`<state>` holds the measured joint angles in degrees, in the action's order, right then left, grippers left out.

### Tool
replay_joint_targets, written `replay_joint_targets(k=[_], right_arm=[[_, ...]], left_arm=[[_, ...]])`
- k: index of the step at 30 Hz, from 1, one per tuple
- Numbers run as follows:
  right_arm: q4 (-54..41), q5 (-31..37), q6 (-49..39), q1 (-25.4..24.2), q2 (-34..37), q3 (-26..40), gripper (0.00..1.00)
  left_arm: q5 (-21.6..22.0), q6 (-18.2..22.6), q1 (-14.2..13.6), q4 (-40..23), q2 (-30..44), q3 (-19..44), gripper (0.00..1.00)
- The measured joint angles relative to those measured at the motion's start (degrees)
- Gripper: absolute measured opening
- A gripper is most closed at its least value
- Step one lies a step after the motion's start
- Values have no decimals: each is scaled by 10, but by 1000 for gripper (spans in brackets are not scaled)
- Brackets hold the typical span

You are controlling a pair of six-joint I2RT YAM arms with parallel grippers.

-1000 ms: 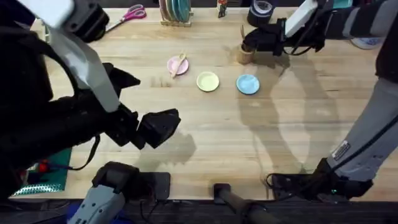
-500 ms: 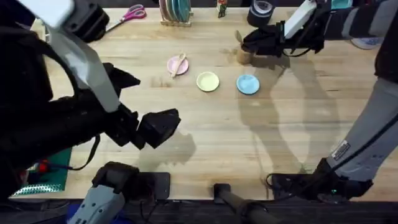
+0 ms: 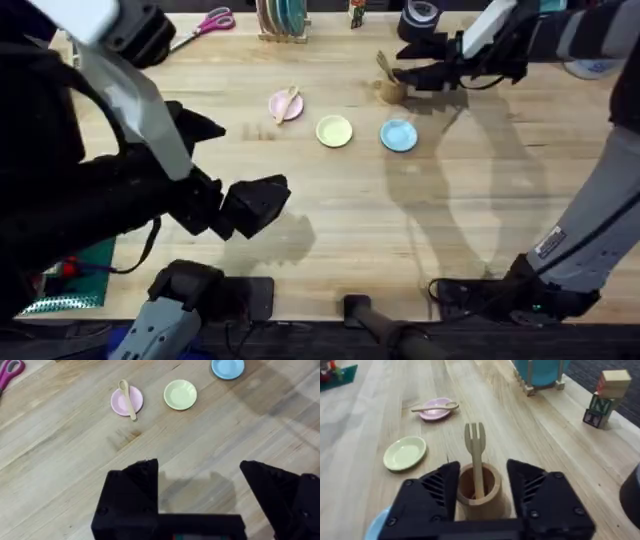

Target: Pick up a utensil and set it on the pink plate, then put the other utensil in the container.

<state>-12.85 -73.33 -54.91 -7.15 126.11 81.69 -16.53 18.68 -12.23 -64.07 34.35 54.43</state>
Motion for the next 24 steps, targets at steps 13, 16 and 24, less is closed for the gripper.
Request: replay_joint_targets(k=[13, 16, 24], right_arm=[[-156, 82, 35, -8, -117, 0, 997], [-209, 125, 40, -7, -143, 0, 997], [-348, 297, 46, 25, -224, 0, 997]], left_arm=[[0, 0, 0, 0, 0, 0, 994], [0, 0, 0, 0, 0, 0, 994], [0, 0, 0, 0, 0, 0, 993]])
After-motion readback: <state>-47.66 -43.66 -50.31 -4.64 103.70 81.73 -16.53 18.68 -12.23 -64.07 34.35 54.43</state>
